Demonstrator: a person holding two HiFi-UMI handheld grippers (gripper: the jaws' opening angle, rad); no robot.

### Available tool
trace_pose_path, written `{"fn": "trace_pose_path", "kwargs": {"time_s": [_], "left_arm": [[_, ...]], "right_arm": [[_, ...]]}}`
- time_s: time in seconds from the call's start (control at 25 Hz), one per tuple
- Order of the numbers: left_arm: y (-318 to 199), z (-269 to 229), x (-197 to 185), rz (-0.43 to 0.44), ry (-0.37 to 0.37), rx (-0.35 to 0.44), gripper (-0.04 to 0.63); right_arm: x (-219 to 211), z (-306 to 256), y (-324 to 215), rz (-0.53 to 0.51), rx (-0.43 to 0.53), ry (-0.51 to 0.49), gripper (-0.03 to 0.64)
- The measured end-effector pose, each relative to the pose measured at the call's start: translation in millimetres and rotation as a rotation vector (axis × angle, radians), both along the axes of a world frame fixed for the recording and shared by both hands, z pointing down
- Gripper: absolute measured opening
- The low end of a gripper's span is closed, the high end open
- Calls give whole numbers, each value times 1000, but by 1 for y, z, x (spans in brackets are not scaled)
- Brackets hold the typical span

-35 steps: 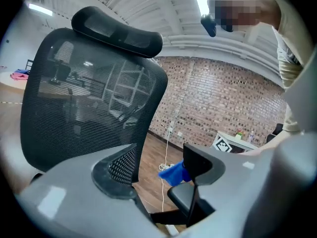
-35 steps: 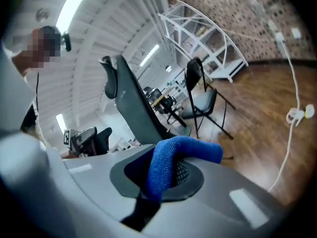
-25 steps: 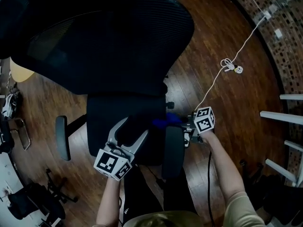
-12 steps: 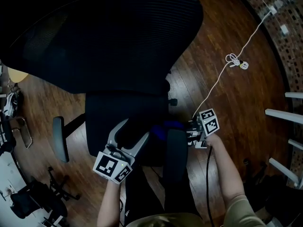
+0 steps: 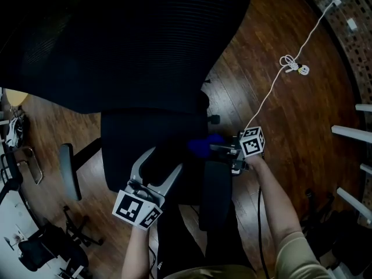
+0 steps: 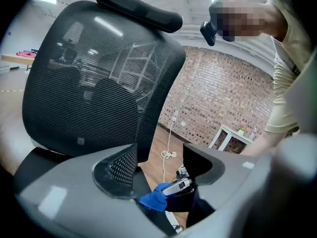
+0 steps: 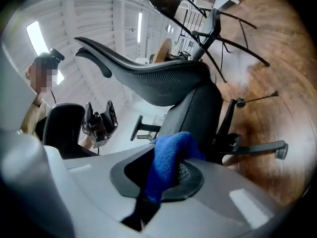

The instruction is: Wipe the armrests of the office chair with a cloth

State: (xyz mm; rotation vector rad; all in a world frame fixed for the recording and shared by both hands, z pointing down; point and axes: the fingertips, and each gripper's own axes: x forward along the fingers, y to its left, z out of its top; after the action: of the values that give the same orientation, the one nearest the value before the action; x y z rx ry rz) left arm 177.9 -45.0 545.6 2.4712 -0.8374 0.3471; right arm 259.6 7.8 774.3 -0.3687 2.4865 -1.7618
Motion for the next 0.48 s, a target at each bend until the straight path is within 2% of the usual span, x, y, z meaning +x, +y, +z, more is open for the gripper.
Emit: {"fn": "trace_pose_path", "kwargs": {"time_s": [0.28, 0.4, 0.48], "left_arm": [[12, 1, 3, -6, 0, 2, 281], [18, 4, -1, -6, -16, 2, 281], [22, 1, -6, -8, -19, -6, 281]], "right_arm": [[25, 55, 3, 236, -66, 181, 17], [24, 65, -3, 253, -58, 283, 17], [26, 65, -6, 239, -28, 394, 17]]}}
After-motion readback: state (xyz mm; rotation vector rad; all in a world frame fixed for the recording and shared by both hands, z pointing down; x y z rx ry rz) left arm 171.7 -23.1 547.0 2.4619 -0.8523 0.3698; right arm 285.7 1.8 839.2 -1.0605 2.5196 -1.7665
